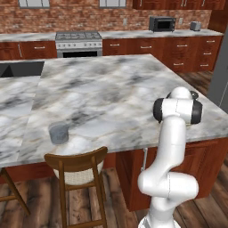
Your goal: There are four ice cubes in the ice bowl. Place two ice cubes in each glass of water.
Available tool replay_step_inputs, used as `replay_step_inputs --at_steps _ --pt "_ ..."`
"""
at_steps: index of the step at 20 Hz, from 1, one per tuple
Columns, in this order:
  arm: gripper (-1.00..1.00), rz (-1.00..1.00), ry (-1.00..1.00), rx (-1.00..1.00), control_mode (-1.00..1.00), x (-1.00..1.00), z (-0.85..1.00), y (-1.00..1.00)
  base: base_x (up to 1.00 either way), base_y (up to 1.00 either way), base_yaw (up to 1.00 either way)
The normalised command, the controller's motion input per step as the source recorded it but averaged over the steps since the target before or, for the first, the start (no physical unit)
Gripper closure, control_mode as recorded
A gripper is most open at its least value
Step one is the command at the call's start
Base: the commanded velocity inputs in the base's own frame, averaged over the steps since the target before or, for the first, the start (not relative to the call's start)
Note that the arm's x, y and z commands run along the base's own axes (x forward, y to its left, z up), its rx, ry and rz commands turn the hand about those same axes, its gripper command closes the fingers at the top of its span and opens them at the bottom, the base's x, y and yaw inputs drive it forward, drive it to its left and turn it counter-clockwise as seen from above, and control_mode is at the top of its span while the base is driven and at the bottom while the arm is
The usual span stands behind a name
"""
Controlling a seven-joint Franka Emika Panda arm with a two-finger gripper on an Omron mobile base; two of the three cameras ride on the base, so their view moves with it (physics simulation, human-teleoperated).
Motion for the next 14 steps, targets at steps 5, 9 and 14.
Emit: replay_step_inputs --at_steps 5,9,14 --pt "-1.00 0.00 0.00 0.00 -1.00 0.27 -0.32 0.04 0.00 0.00 0.00" --pt "1.00 0.01 0.01 -0.01 -1.00 0.33 -0.42 0.21 0.00 0.00 0.00" --pt "1.00 0.01 0.09 -0.06 -1.00 0.18 -0.67 0.39 0.00 0.00 0.00"
